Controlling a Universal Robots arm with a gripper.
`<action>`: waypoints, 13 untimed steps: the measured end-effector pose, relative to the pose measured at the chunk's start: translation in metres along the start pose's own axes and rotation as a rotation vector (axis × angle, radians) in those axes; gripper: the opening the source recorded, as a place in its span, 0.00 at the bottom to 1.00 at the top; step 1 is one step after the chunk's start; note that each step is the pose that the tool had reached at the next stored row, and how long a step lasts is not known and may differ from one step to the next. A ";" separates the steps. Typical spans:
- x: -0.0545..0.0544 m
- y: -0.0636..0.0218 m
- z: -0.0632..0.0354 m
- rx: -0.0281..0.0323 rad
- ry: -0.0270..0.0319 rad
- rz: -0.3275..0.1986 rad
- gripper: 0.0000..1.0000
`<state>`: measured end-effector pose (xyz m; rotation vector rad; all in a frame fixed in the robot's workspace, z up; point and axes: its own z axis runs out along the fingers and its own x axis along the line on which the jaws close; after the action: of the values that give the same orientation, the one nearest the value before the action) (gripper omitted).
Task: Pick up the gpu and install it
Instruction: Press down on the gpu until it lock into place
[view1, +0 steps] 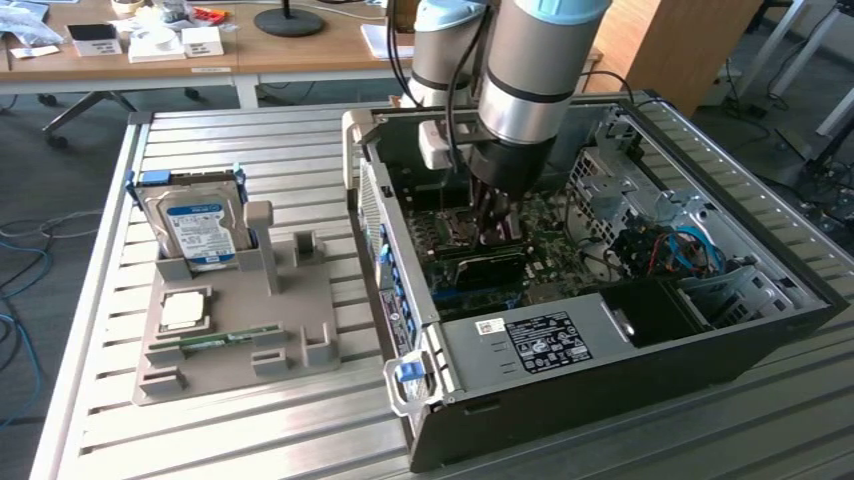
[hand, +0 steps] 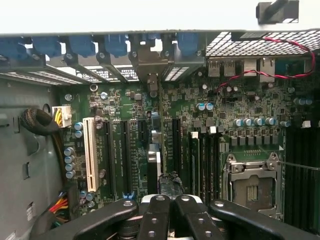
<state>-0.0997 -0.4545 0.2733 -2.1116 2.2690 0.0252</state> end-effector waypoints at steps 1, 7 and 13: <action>0.000 -0.0001 0.0004 0.0000 0.0001 0.000 0.11; 0.000 -0.0002 0.0050 -0.0001 0.0001 0.000 0.11; 0.000 -0.0001 0.0084 -0.0001 0.0002 0.000 0.11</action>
<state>-0.0995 -0.4545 0.2649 -2.1118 2.2690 0.0251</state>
